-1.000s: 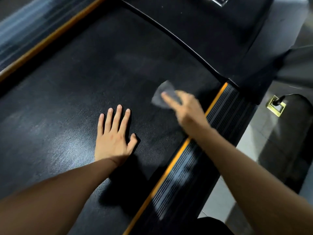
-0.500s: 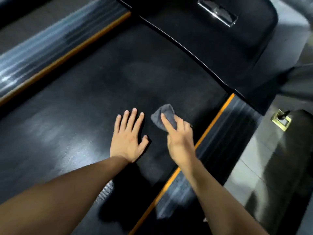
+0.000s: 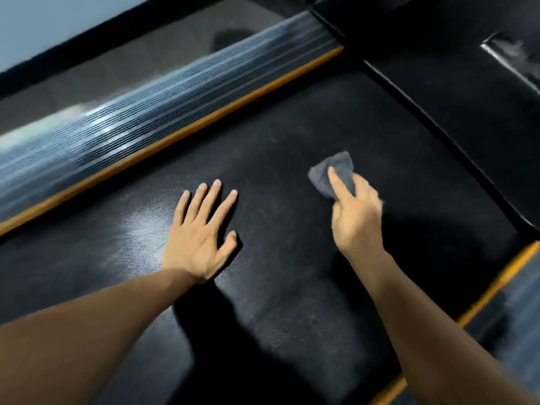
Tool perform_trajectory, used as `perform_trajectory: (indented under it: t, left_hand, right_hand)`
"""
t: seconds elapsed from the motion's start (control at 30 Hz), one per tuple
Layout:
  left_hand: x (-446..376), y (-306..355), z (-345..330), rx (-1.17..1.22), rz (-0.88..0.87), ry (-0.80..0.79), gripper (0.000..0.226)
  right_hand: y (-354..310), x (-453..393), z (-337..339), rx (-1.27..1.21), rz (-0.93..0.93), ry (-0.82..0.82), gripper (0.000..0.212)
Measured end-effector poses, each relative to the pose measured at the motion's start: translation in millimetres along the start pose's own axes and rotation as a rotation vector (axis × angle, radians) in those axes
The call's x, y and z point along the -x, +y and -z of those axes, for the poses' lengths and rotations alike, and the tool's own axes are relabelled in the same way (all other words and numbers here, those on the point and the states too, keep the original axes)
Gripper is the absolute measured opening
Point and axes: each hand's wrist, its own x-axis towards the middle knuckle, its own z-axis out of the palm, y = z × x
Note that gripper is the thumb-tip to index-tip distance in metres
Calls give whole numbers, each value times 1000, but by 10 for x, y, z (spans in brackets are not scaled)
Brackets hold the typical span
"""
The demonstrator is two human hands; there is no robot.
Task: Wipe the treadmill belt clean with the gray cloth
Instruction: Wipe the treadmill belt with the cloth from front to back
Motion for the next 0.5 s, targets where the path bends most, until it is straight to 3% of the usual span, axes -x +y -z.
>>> perform_trajectory:
  t: [0.13,0.33,0.43,0.5]
  left_hand:
    - [-24,-33,-17,17,-2,-6,80]
    - [-50,-44,-37,6,-16,-10,82]
    - [-52,-35,-25,8,-16,-20,82]
    - [-56,-28,-12,9,-14,-22,81]
  right_hand:
    - [-387,-691,-300,-36,100,-141,65]
    - [-889,-1245,-561,-43,99,-67,58]
    - [-1323,-955,-751,-110,397,-125,59]
    - [-1358,-919,-739,-77,537,-256,63]
